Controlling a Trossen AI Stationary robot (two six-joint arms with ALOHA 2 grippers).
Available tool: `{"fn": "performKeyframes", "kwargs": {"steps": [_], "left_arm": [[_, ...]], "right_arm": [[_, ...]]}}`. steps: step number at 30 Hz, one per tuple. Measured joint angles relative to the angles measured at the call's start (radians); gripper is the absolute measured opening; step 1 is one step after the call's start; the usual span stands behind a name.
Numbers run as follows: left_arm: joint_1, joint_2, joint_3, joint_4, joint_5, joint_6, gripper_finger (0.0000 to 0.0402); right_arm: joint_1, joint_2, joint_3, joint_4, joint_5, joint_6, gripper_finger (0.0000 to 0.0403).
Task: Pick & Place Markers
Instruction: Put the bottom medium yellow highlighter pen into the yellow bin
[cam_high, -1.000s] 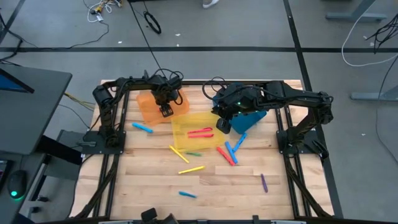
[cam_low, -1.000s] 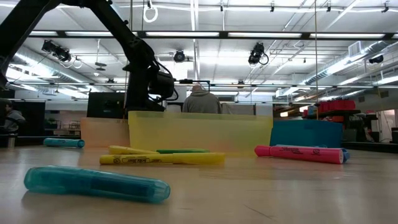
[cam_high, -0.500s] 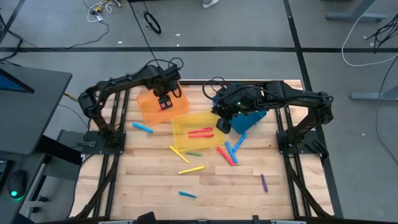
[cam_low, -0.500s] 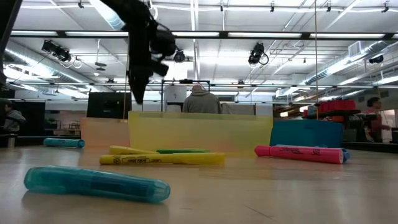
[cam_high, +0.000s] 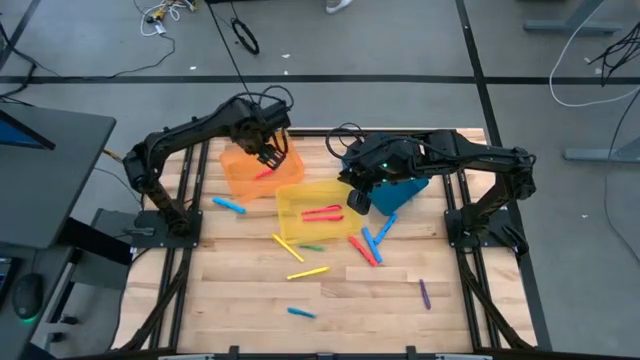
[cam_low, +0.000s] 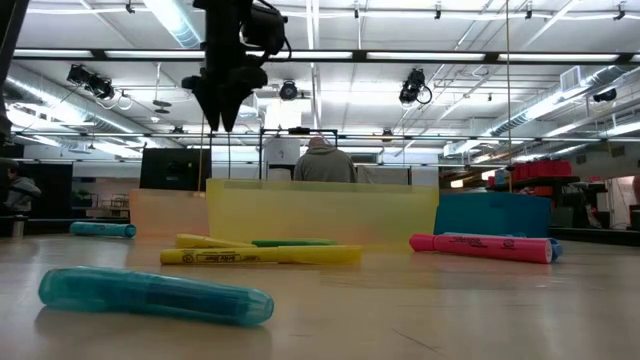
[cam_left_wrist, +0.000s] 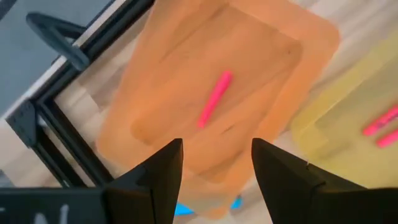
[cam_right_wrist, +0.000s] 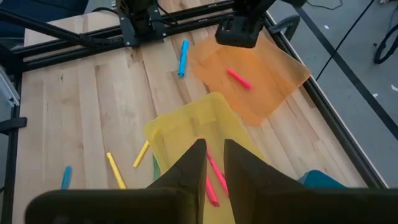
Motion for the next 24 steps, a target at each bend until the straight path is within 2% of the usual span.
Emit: {"fn": "performKeyframes", "kwargs": {"steps": [12, 24], "left_arm": [[-0.179, -0.208, -0.174, -0.007, -0.024, -0.378, 0.0197], [-0.257, -0.389, -0.418, -0.019, -0.011, -0.584, 0.0197]], "right_arm": [[0.000, 0.000, 0.000, -0.003, 0.000, -0.025, 0.0056], [0.000, 0.000, 0.000, 0.021, 0.000, -0.050, 0.0056]]}}
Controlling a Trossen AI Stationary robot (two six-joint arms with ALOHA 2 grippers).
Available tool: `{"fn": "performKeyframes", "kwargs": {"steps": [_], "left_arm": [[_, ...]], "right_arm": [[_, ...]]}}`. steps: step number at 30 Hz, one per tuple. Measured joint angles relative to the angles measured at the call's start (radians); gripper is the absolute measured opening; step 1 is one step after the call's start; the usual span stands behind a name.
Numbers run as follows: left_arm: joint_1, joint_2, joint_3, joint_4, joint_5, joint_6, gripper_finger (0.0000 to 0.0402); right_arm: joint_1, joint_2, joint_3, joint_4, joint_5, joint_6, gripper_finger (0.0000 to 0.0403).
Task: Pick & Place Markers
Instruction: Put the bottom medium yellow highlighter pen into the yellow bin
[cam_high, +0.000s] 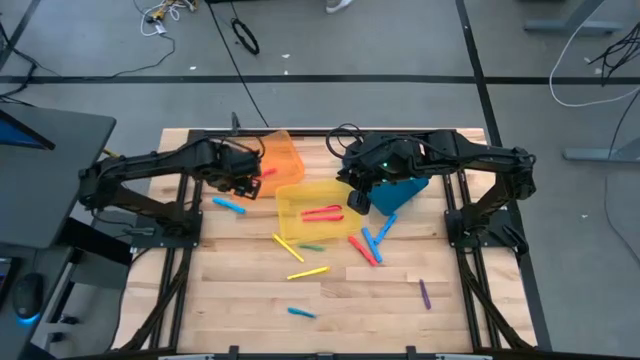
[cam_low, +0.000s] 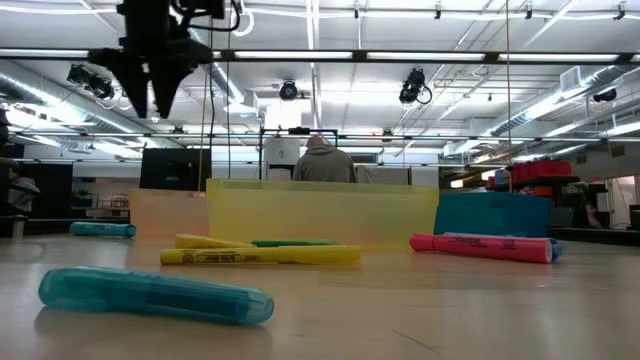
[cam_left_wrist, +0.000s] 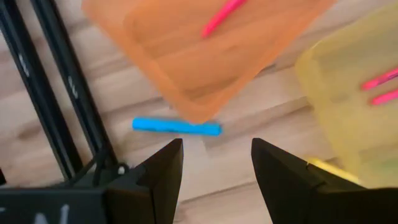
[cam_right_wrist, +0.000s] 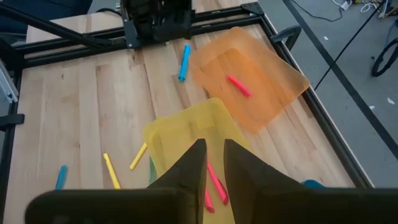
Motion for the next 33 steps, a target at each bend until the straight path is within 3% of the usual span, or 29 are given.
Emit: {"fn": "performKeyframes", "kwargs": {"steps": [7, 12, 18, 21, 27, 33], "left_arm": [[-0.002, -0.020, -0.154, 0.010, 0.086, 0.081, 0.0197], [-0.002, -0.021, -0.200, 0.074, 0.110, 0.221, 0.0197], [-0.002, -0.021, -0.213, 0.097, 0.125, 0.284, 0.0197], [0.004, -0.029, -0.248, 0.161, 0.122, 0.377, 0.0197], [0.006, -0.031, -0.364, 0.234, 0.234, 0.566, 0.0197], [-0.016, -0.031, -0.445, 0.272, 0.212, 0.737, 0.0197]], "right_arm": [[0.000, 0.000, 0.000, 0.005, 0.000, 0.000, 0.0056], [0.000, 0.000, 0.000, 0.008, 0.000, 0.001, 0.0056], [0.000, 0.000, 0.000, 0.011, 0.000, 0.024, 0.0056], [0.000, 0.000, 0.000, 0.011, 0.000, 0.026, 0.0056], [0.000, 0.000, 0.000, 0.012, 0.000, 0.032, 0.0056], [0.000, 0.000, 0.000, 0.013, 0.000, 0.049, 0.0056]]}}
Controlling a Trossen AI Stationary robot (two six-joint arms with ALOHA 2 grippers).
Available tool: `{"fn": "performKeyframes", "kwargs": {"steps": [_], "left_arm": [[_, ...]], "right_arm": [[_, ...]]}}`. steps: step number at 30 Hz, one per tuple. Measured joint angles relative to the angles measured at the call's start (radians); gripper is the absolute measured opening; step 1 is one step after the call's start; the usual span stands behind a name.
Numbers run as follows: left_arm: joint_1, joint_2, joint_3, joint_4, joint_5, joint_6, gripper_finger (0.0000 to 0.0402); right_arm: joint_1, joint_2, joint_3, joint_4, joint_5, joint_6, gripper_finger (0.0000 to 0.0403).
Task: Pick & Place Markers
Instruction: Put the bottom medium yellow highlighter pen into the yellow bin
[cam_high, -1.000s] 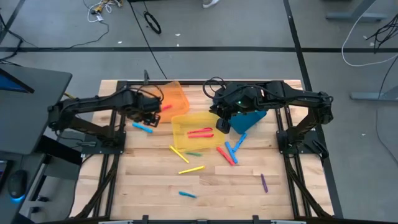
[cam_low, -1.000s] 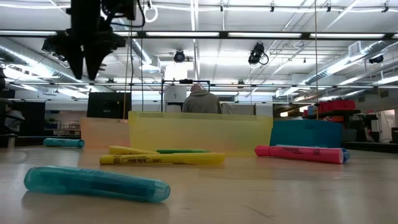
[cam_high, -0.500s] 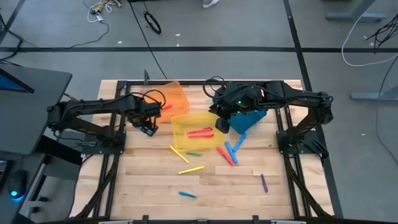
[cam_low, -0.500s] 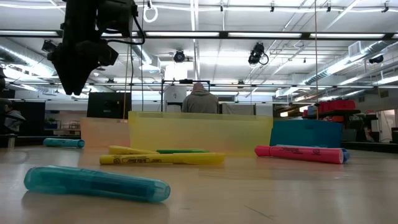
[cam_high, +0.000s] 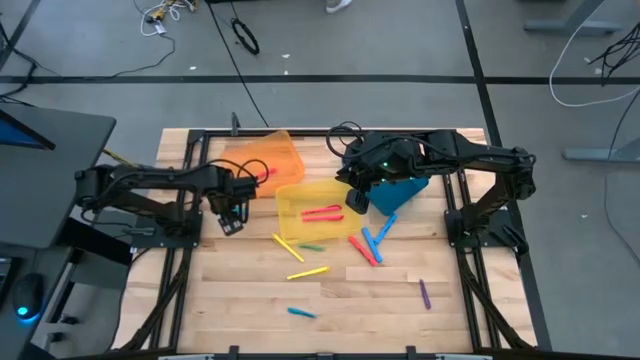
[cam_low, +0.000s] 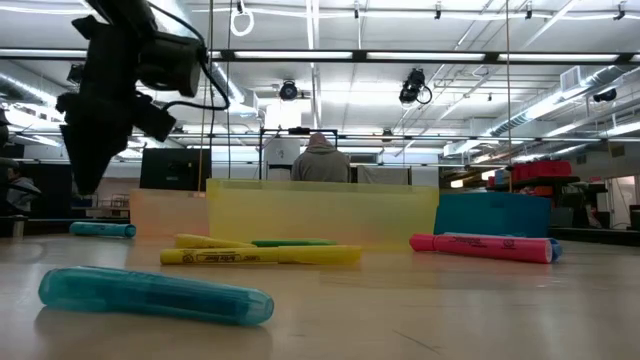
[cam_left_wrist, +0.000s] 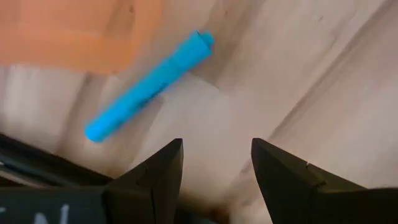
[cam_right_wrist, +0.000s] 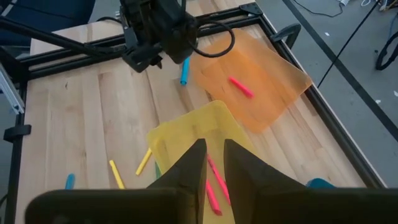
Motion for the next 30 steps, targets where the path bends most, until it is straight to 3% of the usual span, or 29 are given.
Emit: {"fn": "performKeyframes", "kwargs": {"steps": [3, 10, 14, 20, 23, 26, 30], "left_arm": [[-0.014, 0.000, -0.023, 0.028, -0.059, 0.060, 0.0197], [-0.014, 0.000, -0.023, 0.041, -0.038, 0.022, 0.0197], [-0.015, 0.000, -0.023, 0.096, -0.038, -0.183, 0.0197], [-0.034, 0.000, -0.023, 0.154, -0.058, -0.705, 0.0197], [-0.075, 0.000, -0.023, 0.225, -0.070, -0.871, 0.0197], [-0.136, 0.000, -0.023, 0.340, -0.080, -0.905, 0.0196], [-0.239, 0.000, -0.022, 0.498, -0.071, -0.819, 0.0187]], "right_arm": [[0.000, 0.000, 0.000, 0.000, 0.000, 0.000, 0.0056], [0.000, 0.000, 0.000, 0.002, 0.000, 0.000, 0.0056], [0.000, 0.000, 0.000, 0.002, 0.000, 0.003, 0.0056], [0.000, 0.000, 0.000, 0.002, 0.000, 0.009, 0.0056], [0.000, 0.000, 0.000, 0.002, 0.000, 0.012, 0.0056], [0.000, 0.000, 0.000, 0.001, 0.000, 0.012, 0.0056], [0.000, 0.000, 0.000, 0.001, 0.000, 0.012, 0.0056]]}}
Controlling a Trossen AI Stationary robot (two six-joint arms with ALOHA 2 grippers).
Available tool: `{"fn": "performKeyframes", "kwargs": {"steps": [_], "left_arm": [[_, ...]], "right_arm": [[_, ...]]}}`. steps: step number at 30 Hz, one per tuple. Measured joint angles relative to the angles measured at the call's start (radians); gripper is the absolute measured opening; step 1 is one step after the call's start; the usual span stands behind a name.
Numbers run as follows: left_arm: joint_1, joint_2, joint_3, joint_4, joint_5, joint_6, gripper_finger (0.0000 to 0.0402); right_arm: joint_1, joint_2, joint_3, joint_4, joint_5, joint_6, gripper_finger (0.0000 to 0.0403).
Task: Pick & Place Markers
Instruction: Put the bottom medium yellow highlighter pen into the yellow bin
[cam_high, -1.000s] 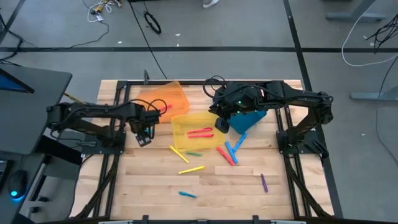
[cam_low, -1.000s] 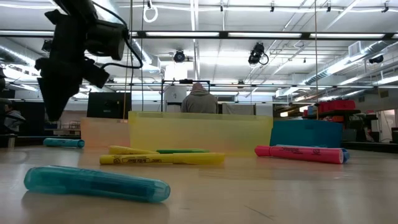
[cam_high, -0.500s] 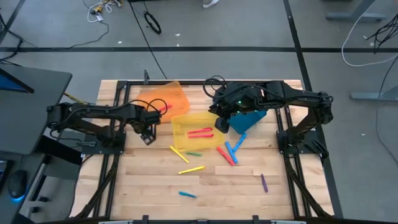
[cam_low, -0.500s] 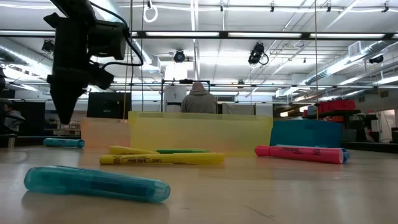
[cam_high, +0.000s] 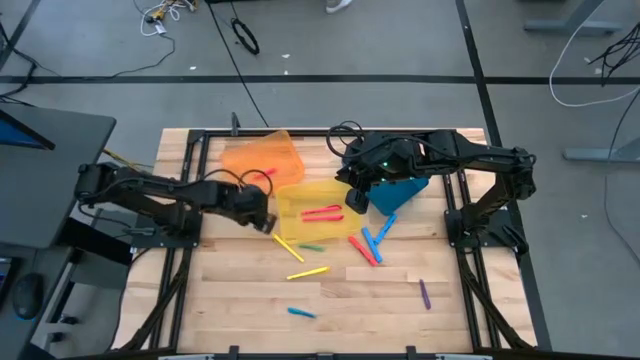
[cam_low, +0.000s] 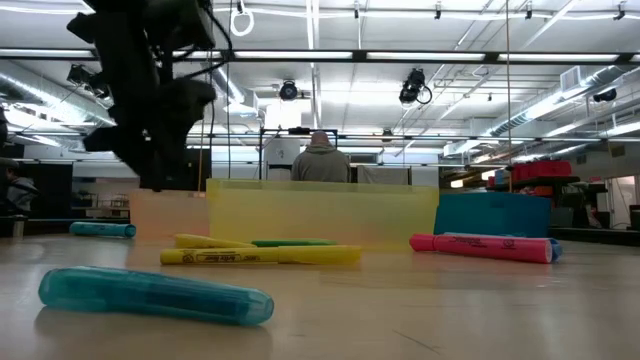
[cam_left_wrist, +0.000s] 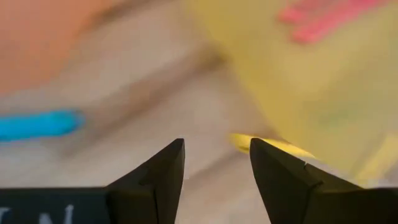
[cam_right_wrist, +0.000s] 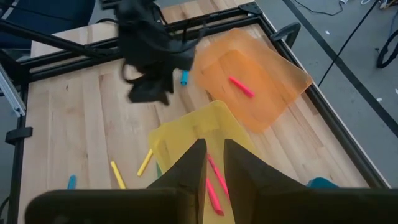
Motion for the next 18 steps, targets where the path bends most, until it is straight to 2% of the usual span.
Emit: {"fn": "performKeyframes", "kwargs": {"steps": [6, 9, 13, 18], "left_arm": [[-0.172, 0.000, 0.051, 0.170, -0.003, 0.289, 0.0166], [-0.221, 0.003, 0.108, 0.204, -0.002, 0.331, 0.0161], [-0.235, 0.044, 0.217, 0.092, -0.004, 0.351, 0.0160], [-0.235, 0.139, 0.386, -0.058, 0.008, 0.459, 0.0160]], "right_arm": [[0.000, 0.000, 0.000, -0.001, 0.000, -0.007, 0.0056], [0.000, 0.000, 0.000, -0.001, 0.000, -0.008, 0.0056], [0.000, 0.000, 0.000, -0.007, 0.000, -0.008, 0.0056], [0.000, 0.000, 0.000, -0.039, 0.000, -0.005, 0.0056]]}}
